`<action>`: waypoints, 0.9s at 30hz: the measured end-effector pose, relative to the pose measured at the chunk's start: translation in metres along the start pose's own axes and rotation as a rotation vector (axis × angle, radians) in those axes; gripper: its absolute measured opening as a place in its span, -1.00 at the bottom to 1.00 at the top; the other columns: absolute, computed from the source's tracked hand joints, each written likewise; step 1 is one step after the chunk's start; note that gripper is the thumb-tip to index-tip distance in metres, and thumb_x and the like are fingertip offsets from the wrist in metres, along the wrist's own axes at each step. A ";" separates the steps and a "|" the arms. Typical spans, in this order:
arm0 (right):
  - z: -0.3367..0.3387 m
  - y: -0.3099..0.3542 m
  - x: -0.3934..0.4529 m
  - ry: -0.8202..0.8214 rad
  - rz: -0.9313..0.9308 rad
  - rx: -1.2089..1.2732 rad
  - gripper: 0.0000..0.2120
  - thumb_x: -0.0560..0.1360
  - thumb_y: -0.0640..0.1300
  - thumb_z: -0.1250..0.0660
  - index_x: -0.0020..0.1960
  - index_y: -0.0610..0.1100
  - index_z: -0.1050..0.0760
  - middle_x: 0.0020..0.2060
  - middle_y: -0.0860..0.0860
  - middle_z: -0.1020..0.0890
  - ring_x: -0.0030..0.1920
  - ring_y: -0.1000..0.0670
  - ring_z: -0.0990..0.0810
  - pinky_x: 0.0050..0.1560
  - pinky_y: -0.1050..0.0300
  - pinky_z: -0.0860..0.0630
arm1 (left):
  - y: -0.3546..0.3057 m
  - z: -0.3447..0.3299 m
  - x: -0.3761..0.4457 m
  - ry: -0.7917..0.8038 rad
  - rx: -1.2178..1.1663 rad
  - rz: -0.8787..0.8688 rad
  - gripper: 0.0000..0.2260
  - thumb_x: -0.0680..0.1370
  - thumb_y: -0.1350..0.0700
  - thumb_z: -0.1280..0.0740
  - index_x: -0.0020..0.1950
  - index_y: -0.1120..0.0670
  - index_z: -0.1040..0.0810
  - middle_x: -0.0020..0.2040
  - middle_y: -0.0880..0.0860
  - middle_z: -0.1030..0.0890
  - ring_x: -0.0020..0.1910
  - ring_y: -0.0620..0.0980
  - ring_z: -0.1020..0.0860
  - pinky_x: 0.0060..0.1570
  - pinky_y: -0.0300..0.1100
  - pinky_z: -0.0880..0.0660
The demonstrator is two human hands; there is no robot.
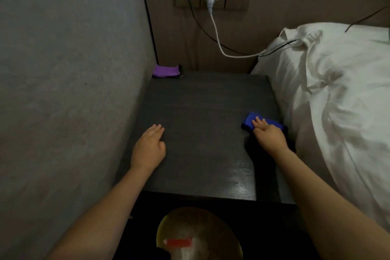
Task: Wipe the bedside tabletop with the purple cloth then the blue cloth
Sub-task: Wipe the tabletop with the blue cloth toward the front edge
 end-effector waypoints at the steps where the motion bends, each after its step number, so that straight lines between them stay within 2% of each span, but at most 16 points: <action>1: -0.003 0.008 -0.001 0.014 0.008 -0.020 -0.59 0.59 -0.18 -0.03 0.43 -0.14 -0.24 0.49 -0.03 -0.17 0.50 0.04 -0.10 0.48 0.14 -0.03 | 0.001 0.000 -0.004 0.001 -0.006 0.003 -0.58 0.46 0.30 -0.21 0.32 0.21 -0.44 0.38 0.13 -0.44 0.42 0.02 -0.34 0.41 -0.16 -0.22; 8: -0.047 0.088 0.000 0.122 0.156 -0.046 -0.58 0.59 -0.16 0.00 0.44 -0.12 -0.23 0.49 0.01 -0.16 0.50 0.04 -0.09 0.47 0.14 -0.04 | 0.003 0.001 -0.027 0.015 -0.031 0.022 -0.57 0.50 0.26 -0.17 0.38 0.16 -0.37 0.44 0.06 -0.37 0.46 -0.04 -0.26 0.42 -0.24 -0.13; 12: -0.075 0.150 0.005 0.176 0.300 -0.098 -0.57 0.58 -0.16 -0.02 0.45 -0.14 -0.21 0.50 -0.02 -0.14 0.50 0.01 -0.08 0.47 0.14 -0.04 | 0.002 0.004 -0.026 -0.010 -0.030 0.005 -0.57 0.48 0.26 -0.19 0.36 0.16 -0.39 0.41 0.07 -0.40 0.45 -0.02 -0.29 0.41 -0.25 -0.14; 17: -0.108 0.230 0.007 0.225 0.448 -0.211 -0.55 0.59 -0.13 -0.01 0.47 -0.15 -0.16 0.51 -0.04 -0.10 0.51 -0.01 -0.06 0.44 0.09 -0.12 | 0.001 0.008 -0.024 -0.024 -0.023 0.018 -0.53 0.38 0.20 -0.13 0.28 0.19 -0.48 0.33 0.12 -0.50 0.37 0.05 -0.42 0.37 -0.16 -0.27; 20: -0.123 0.264 0.004 0.261 0.518 -0.259 -0.55 0.60 -0.14 0.02 0.48 -0.17 -0.12 0.52 -0.06 -0.07 0.51 -0.02 -0.04 0.43 0.06 -0.13 | -0.002 0.008 -0.025 0.016 -0.038 0.017 -0.54 0.44 0.23 -0.19 0.36 0.10 -0.40 0.38 0.07 -0.45 0.38 0.02 -0.38 0.35 -0.13 -0.33; 24: -0.136 0.290 0.001 0.293 0.563 -0.262 -0.53 0.59 -0.13 0.00 0.48 -0.19 -0.10 0.52 -0.08 -0.07 0.51 -0.04 -0.04 0.45 0.04 -0.13 | 0.002 0.006 -0.024 0.066 -0.028 0.112 -0.69 0.50 0.15 -0.22 0.24 0.07 -0.45 0.24 0.07 -0.52 0.22 0.02 -0.49 0.23 -0.10 -0.44; 27: -0.144 0.302 -0.006 0.306 0.592 -0.252 -0.51 0.58 -0.10 -0.02 0.48 -0.21 -0.10 0.51 -0.08 -0.09 0.51 -0.05 -0.04 0.44 0.01 -0.14 | 0.002 0.003 -0.026 0.125 0.012 0.156 -0.68 0.55 0.10 -0.16 0.29 0.09 -0.42 0.30 0.11 -0.49 0.26 0.04 -0.47 0.27 -0.14 -0.36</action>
Point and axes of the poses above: each hand's wrist, its own x-axis towards the middle knuckle, its own z-axis out of the back of the hand, y = z × x, the point moved 8 cm from there along x, towards the middle knuckle
